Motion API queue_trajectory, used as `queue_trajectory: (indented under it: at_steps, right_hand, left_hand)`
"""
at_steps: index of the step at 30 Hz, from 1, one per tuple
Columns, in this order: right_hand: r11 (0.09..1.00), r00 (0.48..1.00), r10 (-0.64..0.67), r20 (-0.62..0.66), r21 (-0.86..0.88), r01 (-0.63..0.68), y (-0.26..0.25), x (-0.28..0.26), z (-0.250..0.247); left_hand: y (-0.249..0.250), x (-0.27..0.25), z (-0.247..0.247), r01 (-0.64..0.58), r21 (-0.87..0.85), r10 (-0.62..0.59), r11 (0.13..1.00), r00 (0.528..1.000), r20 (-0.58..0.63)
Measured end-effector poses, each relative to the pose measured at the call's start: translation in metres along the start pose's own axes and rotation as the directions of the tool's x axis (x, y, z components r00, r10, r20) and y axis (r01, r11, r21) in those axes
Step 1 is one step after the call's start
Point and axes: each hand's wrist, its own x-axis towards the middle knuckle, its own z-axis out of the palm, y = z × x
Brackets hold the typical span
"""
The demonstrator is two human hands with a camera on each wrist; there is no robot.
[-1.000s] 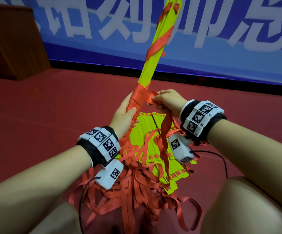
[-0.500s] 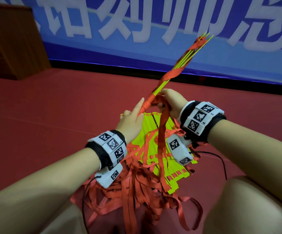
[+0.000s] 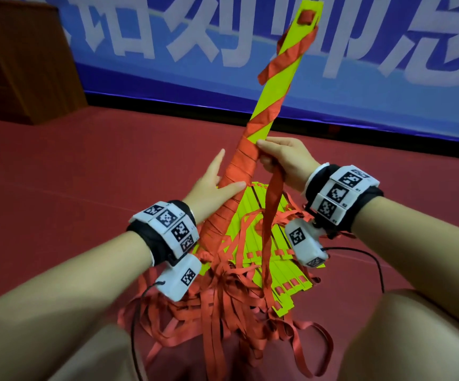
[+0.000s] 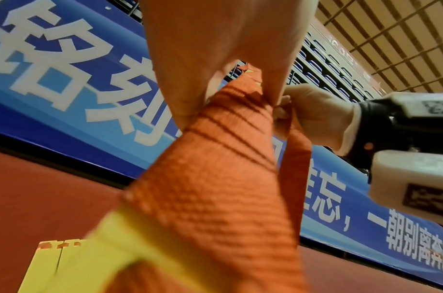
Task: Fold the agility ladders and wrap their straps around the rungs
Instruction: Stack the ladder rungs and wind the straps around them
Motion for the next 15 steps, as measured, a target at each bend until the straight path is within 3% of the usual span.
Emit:
queue_trajectory:
  at_steps: [4,11,15]
  right_hand:
    - [0.999,0.998,0.028,0.062,-0.035,-0.026,0.001,-0.004,0.006]
    - [0.992,0.993,-0.024,-0.120,-0.124,0.010,-0.006,0.001,0.012]
    - [0.972,0.997,-0.022,-0.071,-0.234,0.005,0.000,0.002,0.016]
  left_hand:
    - [0.001,-0.007,-0.006,0.028,-0.190,0.000,0.981,0.989,0.145]
    - [0.009,-0.004,0.008,-0.083,-0.207,0.077,0.975,0.996,-0.035]
    - [0.005,0.000,0.012,-0.040,-0.211,0.019,0.977,0.995,-0.103]
